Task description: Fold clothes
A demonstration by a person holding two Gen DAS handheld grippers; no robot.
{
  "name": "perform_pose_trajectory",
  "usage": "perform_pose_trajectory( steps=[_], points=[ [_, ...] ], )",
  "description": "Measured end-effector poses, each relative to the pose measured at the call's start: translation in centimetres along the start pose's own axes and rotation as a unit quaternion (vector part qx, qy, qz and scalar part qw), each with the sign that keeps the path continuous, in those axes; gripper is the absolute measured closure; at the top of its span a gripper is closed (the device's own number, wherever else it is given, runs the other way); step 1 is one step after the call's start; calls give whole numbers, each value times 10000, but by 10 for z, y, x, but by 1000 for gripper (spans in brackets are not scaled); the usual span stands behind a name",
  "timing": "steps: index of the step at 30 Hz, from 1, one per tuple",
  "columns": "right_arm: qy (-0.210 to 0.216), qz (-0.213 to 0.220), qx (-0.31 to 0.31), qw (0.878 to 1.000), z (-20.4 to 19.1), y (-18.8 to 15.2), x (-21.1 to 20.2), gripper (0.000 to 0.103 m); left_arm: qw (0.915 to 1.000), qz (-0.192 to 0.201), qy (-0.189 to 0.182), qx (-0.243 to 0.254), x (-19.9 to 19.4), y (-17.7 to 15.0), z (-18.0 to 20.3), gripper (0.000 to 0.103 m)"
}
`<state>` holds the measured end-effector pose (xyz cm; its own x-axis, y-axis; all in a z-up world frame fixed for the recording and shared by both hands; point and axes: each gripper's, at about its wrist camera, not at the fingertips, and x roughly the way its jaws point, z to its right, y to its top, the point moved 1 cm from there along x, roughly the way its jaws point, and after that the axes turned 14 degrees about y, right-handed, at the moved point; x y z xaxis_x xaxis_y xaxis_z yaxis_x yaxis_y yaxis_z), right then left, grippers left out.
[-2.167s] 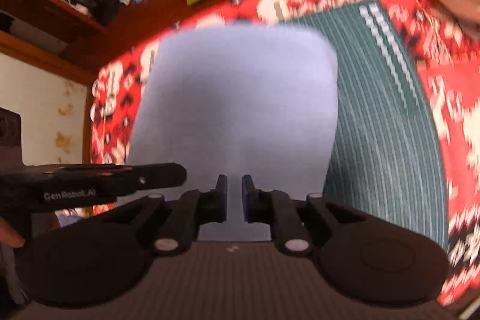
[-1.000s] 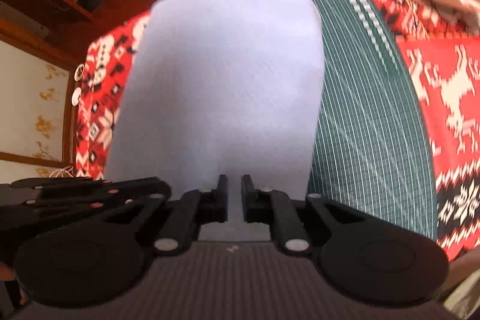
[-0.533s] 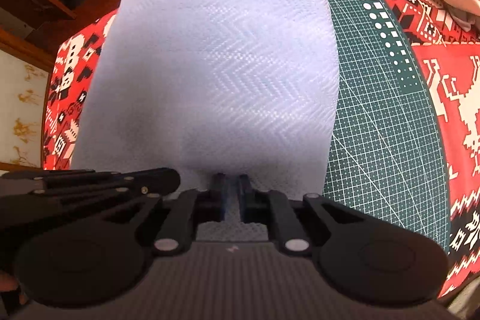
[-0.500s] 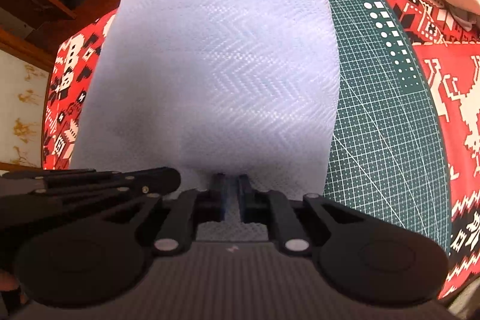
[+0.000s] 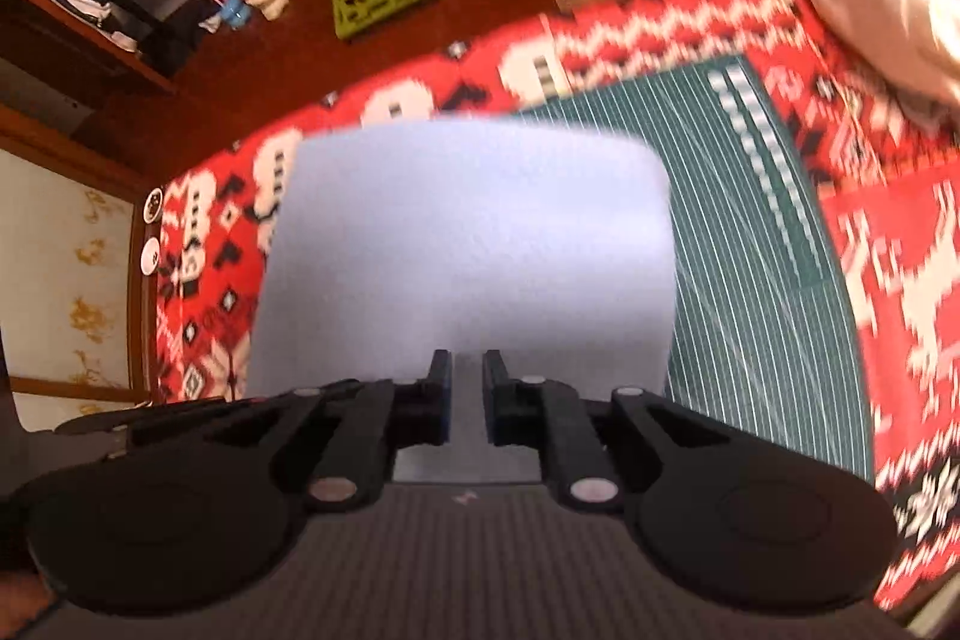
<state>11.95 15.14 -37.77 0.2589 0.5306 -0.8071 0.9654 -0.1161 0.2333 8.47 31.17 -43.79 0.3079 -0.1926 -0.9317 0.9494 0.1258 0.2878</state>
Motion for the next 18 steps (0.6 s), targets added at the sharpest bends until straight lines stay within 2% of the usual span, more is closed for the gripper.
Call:
perform_pose_trajectory(
  steps=[4, 8, 13, 16, 17, 18],
  points=[
    [-140, -127, 69, 9998, 5, 20, 24, 92, 9992, -231, 195, 258, 30, 5, 5, 98],
    [-243, -295, 102, 9992, 20, 24, 58, 98, 9969, -101, 470, 615, 45, -5, 9, 99],
    [-223, -439, 57, 9988, 20, 26, 72, 98, 9991, -307, 279, 101, 51, 1, -6, 100],
    [-113, -421, 117, 9990, 15, 31, 60, 98, 9979, -447, -12, -477, 43, 7, -19, 100],
    [-61, -387, 108, 9992, 11, 32, 54, 93, 9974, -390, -66, -608, 36, 8, -21, 100],
    [-8, -353, 99, 9993, 7, 34, 48, 92, 9968, -316, -108, -721, 30, 9, -24, 100]
  ],
)
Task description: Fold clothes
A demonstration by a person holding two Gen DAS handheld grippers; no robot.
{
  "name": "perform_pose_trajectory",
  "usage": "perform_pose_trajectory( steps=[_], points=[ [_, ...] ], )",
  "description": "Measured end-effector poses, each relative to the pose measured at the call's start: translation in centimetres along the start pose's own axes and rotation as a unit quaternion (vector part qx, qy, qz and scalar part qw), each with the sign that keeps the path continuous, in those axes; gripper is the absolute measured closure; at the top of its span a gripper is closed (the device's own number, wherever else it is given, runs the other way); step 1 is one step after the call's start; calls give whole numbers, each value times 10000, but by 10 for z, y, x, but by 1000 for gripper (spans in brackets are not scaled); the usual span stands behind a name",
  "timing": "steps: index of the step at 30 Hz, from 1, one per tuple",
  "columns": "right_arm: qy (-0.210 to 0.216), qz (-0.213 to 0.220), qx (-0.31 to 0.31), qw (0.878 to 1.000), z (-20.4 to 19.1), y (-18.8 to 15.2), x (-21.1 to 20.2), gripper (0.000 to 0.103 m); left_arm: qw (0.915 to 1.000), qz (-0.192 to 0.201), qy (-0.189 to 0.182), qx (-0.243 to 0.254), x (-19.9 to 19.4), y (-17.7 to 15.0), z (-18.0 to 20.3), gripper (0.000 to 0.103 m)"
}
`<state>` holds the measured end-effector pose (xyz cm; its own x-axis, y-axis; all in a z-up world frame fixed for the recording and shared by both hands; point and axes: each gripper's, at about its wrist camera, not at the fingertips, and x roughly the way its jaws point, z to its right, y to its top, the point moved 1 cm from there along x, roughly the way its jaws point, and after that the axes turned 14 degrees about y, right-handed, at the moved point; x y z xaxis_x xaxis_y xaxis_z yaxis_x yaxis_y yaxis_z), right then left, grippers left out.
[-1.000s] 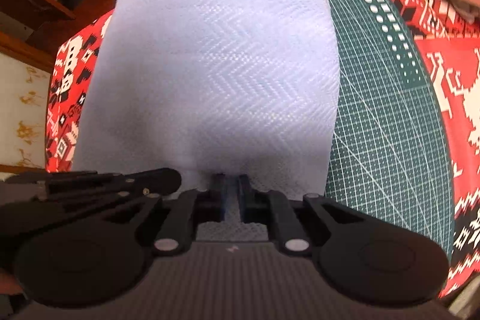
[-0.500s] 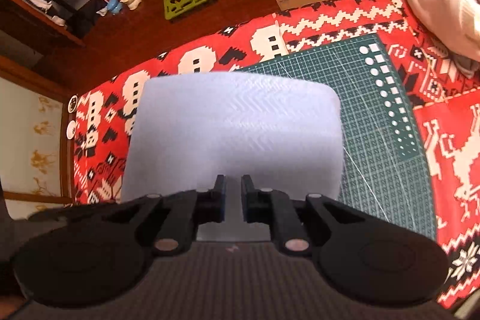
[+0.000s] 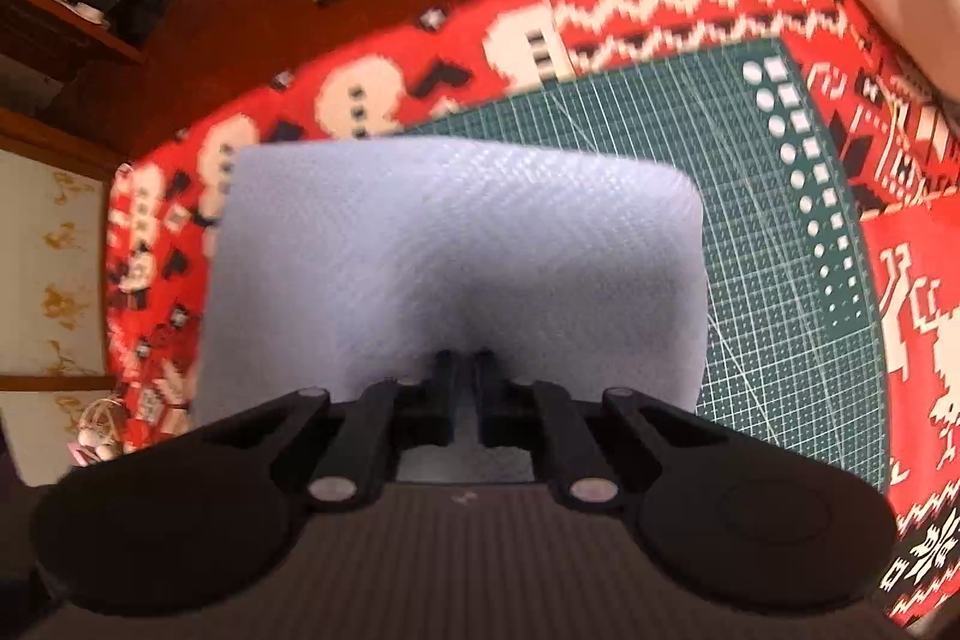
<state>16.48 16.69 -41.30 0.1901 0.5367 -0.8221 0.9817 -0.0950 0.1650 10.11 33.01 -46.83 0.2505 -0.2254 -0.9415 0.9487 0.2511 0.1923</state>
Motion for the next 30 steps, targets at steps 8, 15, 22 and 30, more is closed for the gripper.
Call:
perform_pose_trajectory(
  steps=[8, 15, 22, 30],
  points=[
    [175, 21, -487, 9987, -37, 18, 5, 92, 9992, 125, 282, -260, -2, 8, -20, 99],
    [24, -187, -544, 9983, -24, 25, 56, 103, 9972, 291, 678, 152, 17, -9, -29, 100],
    [328, 55, -271, 9991, -16, 22, 27, 103, 9990, 210, 289, -285, -1, -10, -39, 100],
    [133, 14, 7, 9999, 13, -17, -27, 91, 9983, 378, 79, -446, -33, -12, -53, 97]
  ],
)
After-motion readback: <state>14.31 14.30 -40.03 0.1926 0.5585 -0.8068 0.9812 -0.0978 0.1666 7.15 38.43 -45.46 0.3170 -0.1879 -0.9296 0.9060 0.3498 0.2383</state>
